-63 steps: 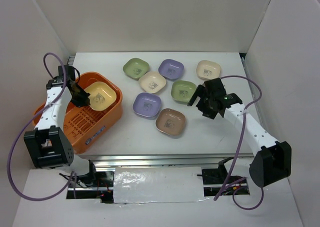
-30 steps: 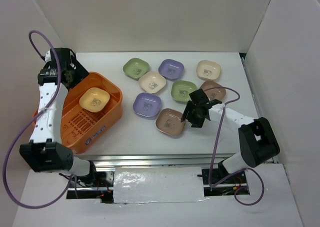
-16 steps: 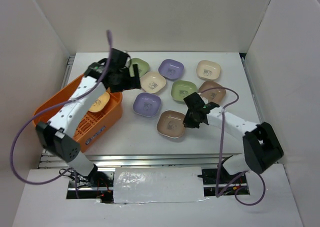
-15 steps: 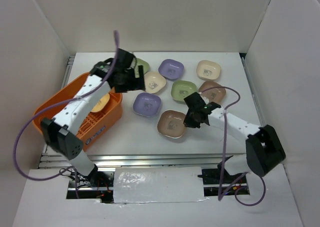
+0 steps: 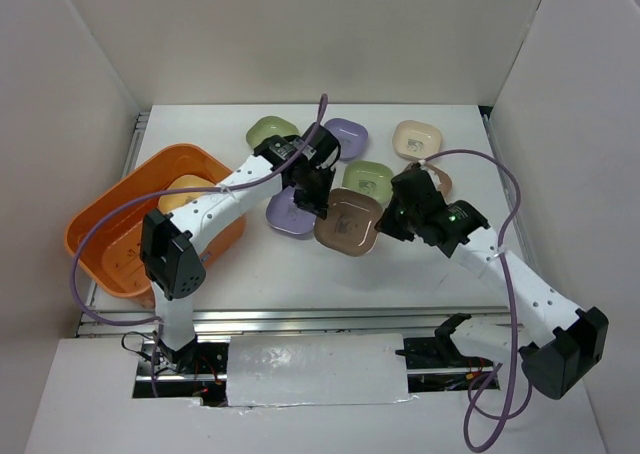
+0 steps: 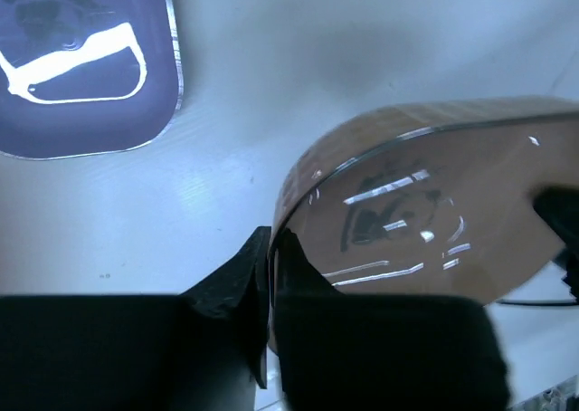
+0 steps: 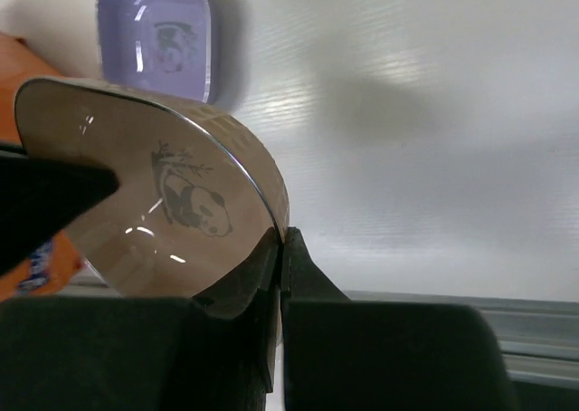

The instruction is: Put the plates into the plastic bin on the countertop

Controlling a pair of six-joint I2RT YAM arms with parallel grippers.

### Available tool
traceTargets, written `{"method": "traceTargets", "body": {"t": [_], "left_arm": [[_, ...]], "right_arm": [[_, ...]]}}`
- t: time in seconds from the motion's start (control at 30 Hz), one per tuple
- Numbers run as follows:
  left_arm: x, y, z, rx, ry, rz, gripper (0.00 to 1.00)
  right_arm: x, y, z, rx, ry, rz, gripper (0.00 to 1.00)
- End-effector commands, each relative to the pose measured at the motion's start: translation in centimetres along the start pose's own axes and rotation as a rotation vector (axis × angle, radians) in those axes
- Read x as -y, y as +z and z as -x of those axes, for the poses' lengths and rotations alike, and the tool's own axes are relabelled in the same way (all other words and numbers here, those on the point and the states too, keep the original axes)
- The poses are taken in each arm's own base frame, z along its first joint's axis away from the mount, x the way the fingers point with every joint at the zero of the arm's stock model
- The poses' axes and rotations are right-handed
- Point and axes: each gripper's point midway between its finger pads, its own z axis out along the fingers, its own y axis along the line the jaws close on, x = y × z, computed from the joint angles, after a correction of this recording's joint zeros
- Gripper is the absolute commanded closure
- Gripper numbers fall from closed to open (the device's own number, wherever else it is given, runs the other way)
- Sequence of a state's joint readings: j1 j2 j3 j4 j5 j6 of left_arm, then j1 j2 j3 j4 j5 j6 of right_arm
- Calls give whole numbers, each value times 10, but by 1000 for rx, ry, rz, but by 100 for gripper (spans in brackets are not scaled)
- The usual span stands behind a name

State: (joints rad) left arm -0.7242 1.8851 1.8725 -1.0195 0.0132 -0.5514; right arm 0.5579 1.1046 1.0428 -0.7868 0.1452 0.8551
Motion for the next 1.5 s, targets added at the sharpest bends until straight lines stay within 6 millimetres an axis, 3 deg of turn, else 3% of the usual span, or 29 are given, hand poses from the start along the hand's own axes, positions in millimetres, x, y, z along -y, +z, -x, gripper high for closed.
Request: {"method": "traceTargets", "body": {"t": [0.0,0.03,0.07,0.1,0.13,0.2,0.23,0.27,0.37,0.4,0.43,0.5,0.53,0.57,0.6,0.63,0.67,0.7,0.73,0.77,0.8,0.83,0.9,1.23,1.3,1.33,1.4,1.43,1.47], "left_arm": [[3,-5,6,13,25,0,92],[0,-8,11,37,22,24,100],[-3,-12,12,45,11,47,100],[-6,-20,20,82,-3,68,100],[-19,-34,31,150,-24,127,100],[-37,-56,44,227,-113,175,100],[-49,-79,49,288,-159,179,100],[-78,-92,59,342,-264,226,100],[-143,-135,60,452,-476,292,100],[-158,-148,51,476,-528,303,100],[-189,-158,48,499,-606,336,100],[-214,-166,33,516,-696,340,100],[-243,-175,26,537,-780,374,100],[-257,-177,20,546,-829,378,100],[-264,-177,13,546,-863,366,100],[-294,-176,-2,557,-947,395,100],[-306,-173,-9,556,-984,394,100],[-309,-157,-18,516,-1003,349,100],[-327,-155,-23,520,-1044,358,100],[-336,-148,-23,521,-1046,349,100],[-343,-131,-28,466,-1073,341,100],[-353,-126,-33,455,-1113,344,100],[-362,-107,-42,416,-1162,315,100],[-379,-69,-33,436,-1280,294,98],[-379,-63,-33,421,-1284,290,82],[-378,-62,-34,417,-1285,293,57],[-377,-62,-32,418,-1282,295,39],[-375,-65,-27,426,-1275,289,10],[-375,-68,-26,429,-1272,289,1]], "right_arm": [[-10,-21,11,28,13,51,100],[-12,-23,13,33,13,64,97],[-12,-25,13,34,17,73,54],[-13,-26,16,45,30,79,20],[-11,-27,19,59,44,84,0],[-8,-26,20,68,54,98,0],[-13,-26,26,91,59,132,0],[-8,-19,26,91,67,129,0],[-15,-3,31,95,85,183,0],[-20,10,33,88,93,193,0],[-24,18,30,61,96,200,0],[-36,33,34,51,106,218,0],[-38,49,28,3,107,197,0],[-48,52,33,-3,103,210,0],[-54,58,31,-14,89,212,0],[-56,73,27,-39,80,193,0],[-64,76,32,-33,71,199,0],[-68,82,28,-46,53,197,0],[-64,98,21,-76,45,167,0],[-71,101,21,-88,37,179,0],[-66,114,14,-115,31,153,0],[-68,118,14,-121,30,152,0],[-67,128,8,-148,37,147,0],[-72,147,-4,-227,54,173,0],[-68,152,-4,-228,58,160,0],[-67,154,-5,-228,58,155,0],[-66,159,-6,-236,55,148,0],[-69,162,-8,-244,52,150,0],[-71,161,-6,-238,52,155,0]]}}
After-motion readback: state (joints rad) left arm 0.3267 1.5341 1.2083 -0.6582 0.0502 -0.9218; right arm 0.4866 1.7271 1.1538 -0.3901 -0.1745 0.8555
